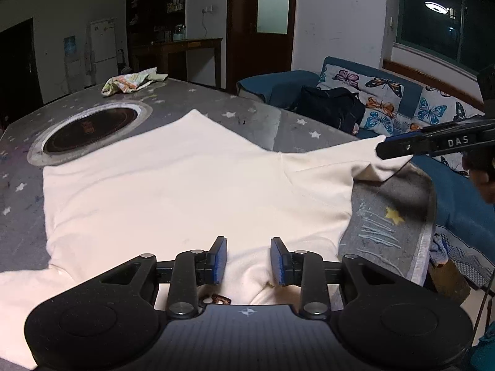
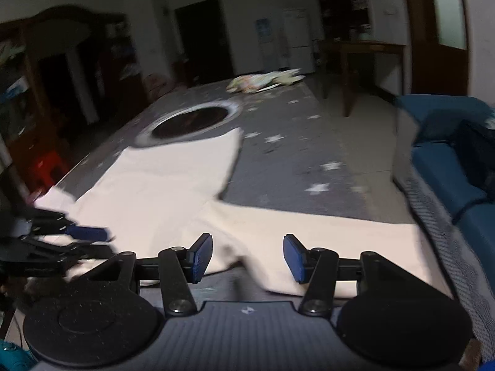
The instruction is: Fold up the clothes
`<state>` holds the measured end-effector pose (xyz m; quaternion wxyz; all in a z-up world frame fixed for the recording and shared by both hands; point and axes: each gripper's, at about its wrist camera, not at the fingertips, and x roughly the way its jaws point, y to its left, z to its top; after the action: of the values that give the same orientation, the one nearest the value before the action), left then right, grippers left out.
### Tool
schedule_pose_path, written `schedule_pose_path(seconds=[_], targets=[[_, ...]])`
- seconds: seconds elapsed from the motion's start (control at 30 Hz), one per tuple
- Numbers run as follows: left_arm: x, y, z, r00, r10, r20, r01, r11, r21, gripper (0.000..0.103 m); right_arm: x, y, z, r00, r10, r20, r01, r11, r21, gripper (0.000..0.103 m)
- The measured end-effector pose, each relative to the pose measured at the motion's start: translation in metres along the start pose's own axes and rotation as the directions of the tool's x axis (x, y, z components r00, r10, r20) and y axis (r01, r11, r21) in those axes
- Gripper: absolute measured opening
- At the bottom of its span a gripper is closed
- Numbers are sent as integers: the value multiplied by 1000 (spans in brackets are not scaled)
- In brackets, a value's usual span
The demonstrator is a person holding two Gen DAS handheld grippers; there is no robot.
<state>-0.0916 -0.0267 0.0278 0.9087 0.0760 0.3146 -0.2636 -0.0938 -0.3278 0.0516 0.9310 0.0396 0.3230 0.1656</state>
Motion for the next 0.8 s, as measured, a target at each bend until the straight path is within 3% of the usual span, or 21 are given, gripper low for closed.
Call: schedule_pose_path(seconds=[0.1,0.23,0.47,0.53,0.6,0.67,0.8], targets=[[-6,-3,5,1000,-15,21,15,1000,17,36,-7,-21,-2,995,-101,12,100,994,37,51],[2,-23,15,995,-91,29,90,994,55,36,-3,-49,-3,972,-236,11,235,970,59,51],[28,-51,11,988,-148,-42,153,979,135,35,24,-89,-5,955,-291,-54,296,949,114,50],[31,-53,8,987,-150,-52,156,976,149,35,28,-95,-5,961,-271,-57,276,953,124,41],[33,-55,5,987,-149,-55,157,974,165,31,30,-96,-1,962,-268,-49,272,956,111,20],[34,-55,3,987,-152,-56,160,971,179,20,33,-94,5,958,-283,-40,285,955,83,5],[31,-53,2,982,-180,-64,189,961,204,8,39,-88,18,948,-319,-14,319,947,21,3]])
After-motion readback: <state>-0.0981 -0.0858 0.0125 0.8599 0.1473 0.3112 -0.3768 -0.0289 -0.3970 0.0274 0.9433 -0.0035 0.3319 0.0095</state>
